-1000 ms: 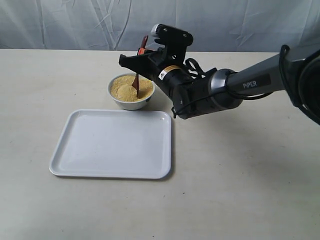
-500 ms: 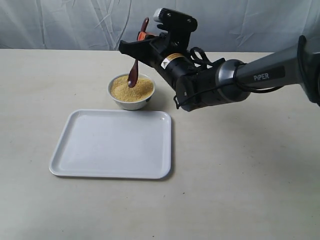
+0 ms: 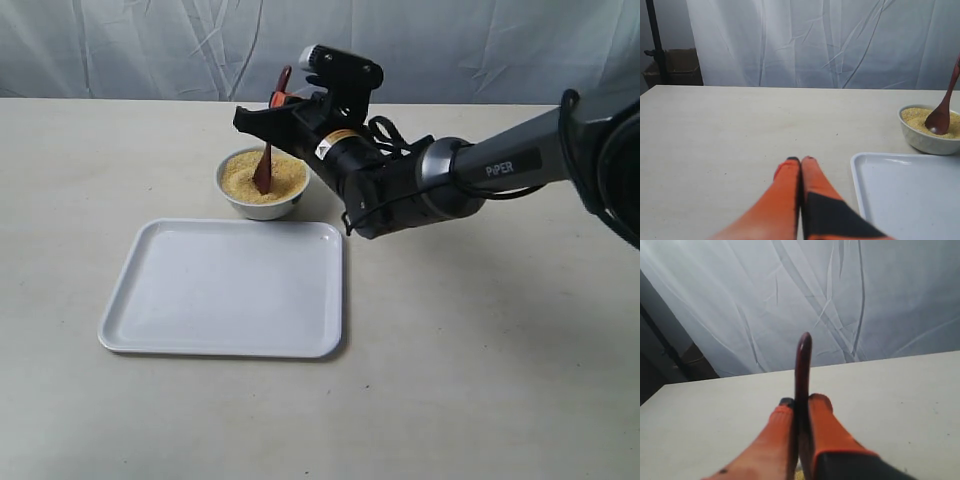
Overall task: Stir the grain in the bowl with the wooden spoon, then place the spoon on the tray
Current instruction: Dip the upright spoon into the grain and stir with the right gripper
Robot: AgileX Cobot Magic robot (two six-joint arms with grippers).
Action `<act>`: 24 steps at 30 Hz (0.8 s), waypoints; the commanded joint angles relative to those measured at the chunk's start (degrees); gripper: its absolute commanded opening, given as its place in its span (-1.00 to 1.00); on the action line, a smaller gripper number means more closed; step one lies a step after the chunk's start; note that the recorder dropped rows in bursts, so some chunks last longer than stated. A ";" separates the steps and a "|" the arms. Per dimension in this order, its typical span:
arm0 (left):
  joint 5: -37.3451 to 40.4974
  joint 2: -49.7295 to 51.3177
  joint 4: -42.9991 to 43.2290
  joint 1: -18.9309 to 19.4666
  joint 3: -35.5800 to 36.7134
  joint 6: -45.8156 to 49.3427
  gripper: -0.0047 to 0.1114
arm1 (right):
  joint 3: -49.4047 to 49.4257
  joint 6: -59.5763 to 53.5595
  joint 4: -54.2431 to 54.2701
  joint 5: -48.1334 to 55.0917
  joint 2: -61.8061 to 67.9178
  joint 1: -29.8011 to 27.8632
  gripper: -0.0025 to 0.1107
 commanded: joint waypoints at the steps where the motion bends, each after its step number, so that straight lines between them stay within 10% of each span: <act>1: -0.76 -0.22 0.03 0.10 0.30 0.03 -0.92 | -0.22 -1.17 1.23 1.90 -0.24 -1.82 -0.97; 24: -0.76 -0.22 0.03 0.10 0.30 0.03 -0.92 | -0.22 -4.14 -3.37 -0.56 -0.02 -2.84 -0.97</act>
